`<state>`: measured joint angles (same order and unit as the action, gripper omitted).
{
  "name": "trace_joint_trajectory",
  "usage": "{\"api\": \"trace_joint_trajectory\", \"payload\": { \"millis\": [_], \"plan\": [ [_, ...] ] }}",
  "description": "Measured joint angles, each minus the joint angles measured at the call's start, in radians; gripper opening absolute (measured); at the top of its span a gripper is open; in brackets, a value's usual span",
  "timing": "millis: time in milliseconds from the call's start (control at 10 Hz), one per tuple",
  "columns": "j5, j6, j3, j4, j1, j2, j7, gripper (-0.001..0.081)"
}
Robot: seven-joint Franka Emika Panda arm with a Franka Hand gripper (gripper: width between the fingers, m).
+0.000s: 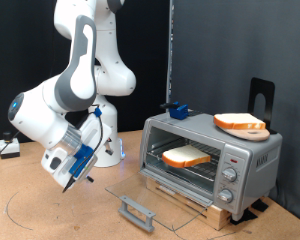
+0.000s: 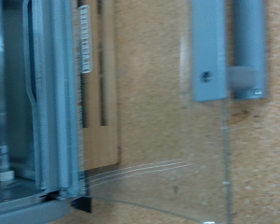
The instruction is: Make a piece of toast with the oven
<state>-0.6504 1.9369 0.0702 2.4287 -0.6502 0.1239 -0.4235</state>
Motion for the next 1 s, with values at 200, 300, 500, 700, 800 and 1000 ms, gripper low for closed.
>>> {"api": "trace_joint_trajectory", "payload": {
  "millis": [200, 300, 500, 700, 800, 1000],
  "plan": [
    [0.004, 0.017, -0.008, -0.022, -0.001, 0.050, -0.014, 0.0809],
    [0.016, 0.017, -0.008, -0.029, -0.001, 0.074, -0.016, 0.0809],
    [0.051, 0.021, -0.002, -0.029, 0.007, 0.124, -0.015, 0.0809],
    [0.064, 0.058, 0.015, -0.003, 0.026, 0.165, -0.016, 0.0809],
    [0.064, 0.083, 0.029, 0.018, 0.037, 0.176, -0.016, 0.0809],
    [0.054, 0.107, 0.061, 0.062, 0.055, 0.183, -0.030, 0.0809]
  ]
}}
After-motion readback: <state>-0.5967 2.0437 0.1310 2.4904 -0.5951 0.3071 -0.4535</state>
